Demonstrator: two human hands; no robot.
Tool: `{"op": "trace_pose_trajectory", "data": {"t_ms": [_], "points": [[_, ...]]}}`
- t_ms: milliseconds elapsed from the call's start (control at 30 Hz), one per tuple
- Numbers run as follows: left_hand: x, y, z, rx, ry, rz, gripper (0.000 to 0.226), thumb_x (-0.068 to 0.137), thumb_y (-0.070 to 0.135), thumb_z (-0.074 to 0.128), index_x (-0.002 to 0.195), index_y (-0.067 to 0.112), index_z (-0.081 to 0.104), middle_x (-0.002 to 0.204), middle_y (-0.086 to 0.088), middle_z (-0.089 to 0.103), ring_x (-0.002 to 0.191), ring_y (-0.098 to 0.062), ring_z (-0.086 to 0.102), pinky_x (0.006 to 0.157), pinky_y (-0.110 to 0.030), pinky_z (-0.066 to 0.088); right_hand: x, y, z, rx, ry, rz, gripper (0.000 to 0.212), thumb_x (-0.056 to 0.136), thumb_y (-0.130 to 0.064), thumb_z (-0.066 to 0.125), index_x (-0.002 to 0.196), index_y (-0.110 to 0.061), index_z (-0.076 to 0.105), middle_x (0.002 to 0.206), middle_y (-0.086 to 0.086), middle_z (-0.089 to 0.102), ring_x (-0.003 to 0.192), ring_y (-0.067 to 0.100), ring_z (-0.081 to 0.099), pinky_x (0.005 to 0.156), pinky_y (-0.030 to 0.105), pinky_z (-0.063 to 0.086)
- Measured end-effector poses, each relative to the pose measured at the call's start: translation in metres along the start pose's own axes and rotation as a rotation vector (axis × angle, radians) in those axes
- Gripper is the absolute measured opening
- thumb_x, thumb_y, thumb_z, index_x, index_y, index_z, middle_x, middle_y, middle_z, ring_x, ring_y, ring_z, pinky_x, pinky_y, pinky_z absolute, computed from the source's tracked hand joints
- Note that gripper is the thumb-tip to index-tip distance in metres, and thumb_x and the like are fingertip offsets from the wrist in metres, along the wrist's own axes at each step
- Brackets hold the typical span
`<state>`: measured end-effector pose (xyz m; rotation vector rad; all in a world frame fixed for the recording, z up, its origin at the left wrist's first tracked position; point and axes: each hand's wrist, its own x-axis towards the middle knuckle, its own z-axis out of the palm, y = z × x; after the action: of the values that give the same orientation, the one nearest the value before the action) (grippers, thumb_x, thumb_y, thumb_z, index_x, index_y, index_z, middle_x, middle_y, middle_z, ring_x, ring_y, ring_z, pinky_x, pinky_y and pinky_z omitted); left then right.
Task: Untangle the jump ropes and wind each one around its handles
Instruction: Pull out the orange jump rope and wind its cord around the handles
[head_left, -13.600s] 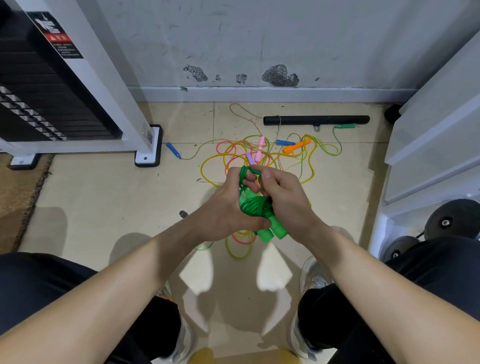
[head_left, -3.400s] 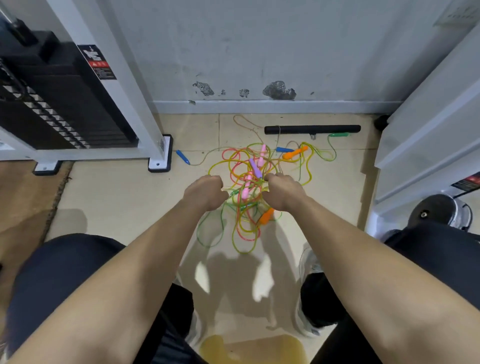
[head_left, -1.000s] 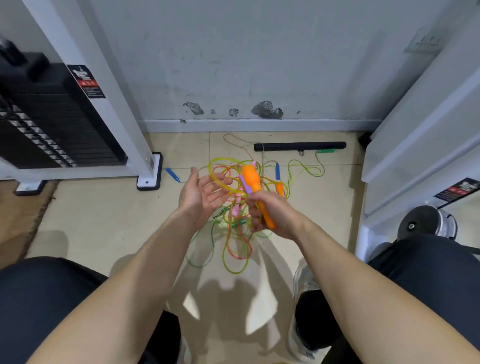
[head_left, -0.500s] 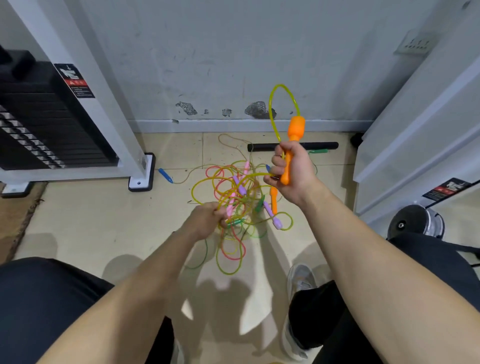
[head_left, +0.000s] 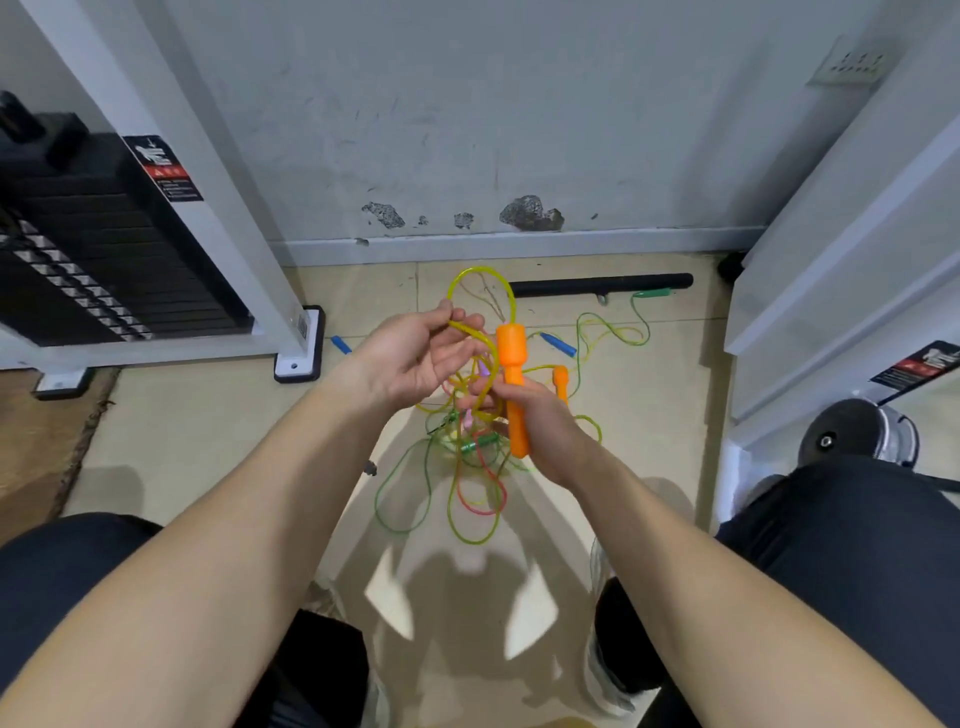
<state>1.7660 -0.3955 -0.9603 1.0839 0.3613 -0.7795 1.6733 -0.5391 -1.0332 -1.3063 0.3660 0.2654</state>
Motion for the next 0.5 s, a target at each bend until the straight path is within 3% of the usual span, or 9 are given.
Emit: {"op": "trace_pose_trajectory", "data": {"t_ms": [100, 200, 267, 367, 467, 500], "points": [[0.003, -0.002, -0.008, -0.096, 0.059, 0.07, 0.032, 0.105, 0.036, 0.046, 0.089, 0.009, 0.055, 0.073, -0.007, 0.075, 0.056, -0.019, 0.072, 0.043, -0.023, 0.056, -0.001, -0.005, 0.008, 0.005, -0.03, 0.013, 0.021, 0.098, -0.033, 0.054, 0.094, -0.014, 0.06, 0.072, 0.0, 0.056, 0.082, 0.025, 0.054, 0.082, 0.045, 0.05], [0.01, -0.019, -0.025, 0.129, 0.242, 0.118, 0.051, 0.103, 0.048, 0.039, 0.076, 0.009, 0.059, 0.076, -0.013, 0.073, 0.053, -0.021, 0.069, 0.043, -0.021, 0.05, -0.005, -0.027, 0.009, 0.138, 0.0, -0.023, 0.023, 0.103, -0.035, 0.052, 0.089, -0.018, 0.052, 0.062, -0.004, 0.041, 0.061, 0.015, 0.046, 0.062, 0.034, 0.048], [0.012, -0.039, -0.03, 0.258, 0.282, 0.101, 0.046, 0.1, 0.03, 0.035, 0.069, 0.006, 0.059, 0.068, -0.015, 0.069, 0.046, -0.019, 0.063, 0.044, -0.018, 0.045, -0.009, -0.047, 0.009, 0.232, 0.016, 0.005, 0.029, 0.104, -0.037, 0.05, 0.082, -0.02, 0.046, 0.058, -0.005, 0.036, 0.051, 0.011, 0.04, 0.05, 0.025, 0.036], [0.01, -0.061, -0.015, 0.409, 0.242, 0.212, 0.026, 0.088, -0.001, 0.041, 0.07, 0.004, 0.058, 0.056, -0.003, 0.066, 0.047, -0.013, 0.055, 0.051, -0.022, 0.044, -0.011, -0.067, 0.011, 0.269, -0.03, 0.041, 0.031, 0.104, -0.039, 0.049, 0.081, -0.018, 0.045, 0.056, -0.007, 0.029, 0.044, 0.007, 0.033, 0.04, 0.018, 0.026], [0.012, -0.07, -0.001, 0.019, 0.358, 0.291, 0.027, 0.081, -0.015, 0.035, 0.065, 0.004, 0.045, 0.055, -0.008, 0.049, 0.034, -0.014, 0.047, 0.036, -0.018, 0.037, -0.013, -0.083, 0.012, 0.42, -0.099, 0.076, 0.031, 0.104, -0.041, 0.046, 0.08, -0.021, 0.043, 0.052, -0.01, 0.029, 0.039, 0.002, 0.029, 0.035, 0.015, 0.019], [0.015, -0.074, -0.002, -0.006, 0.333, 0.316, 0.023, 0.079, -0.014, 0.037, 0.069, 0.005, 0.046, 0.06, -0.009, 0.05, 0.036, -0.013, 0.05, 0.036, -0.017, 0.037, -0.013, -0.089, 0.011, 0.484, -0.114, 0.084, 0.032, 0.103, -0.042, 0.046, 0.079, -0.022, 0.042, 0.05, -0.01, 0.029, 0.038, 0.001, 0.029, 0.034, 0.014, 0.017]]}}
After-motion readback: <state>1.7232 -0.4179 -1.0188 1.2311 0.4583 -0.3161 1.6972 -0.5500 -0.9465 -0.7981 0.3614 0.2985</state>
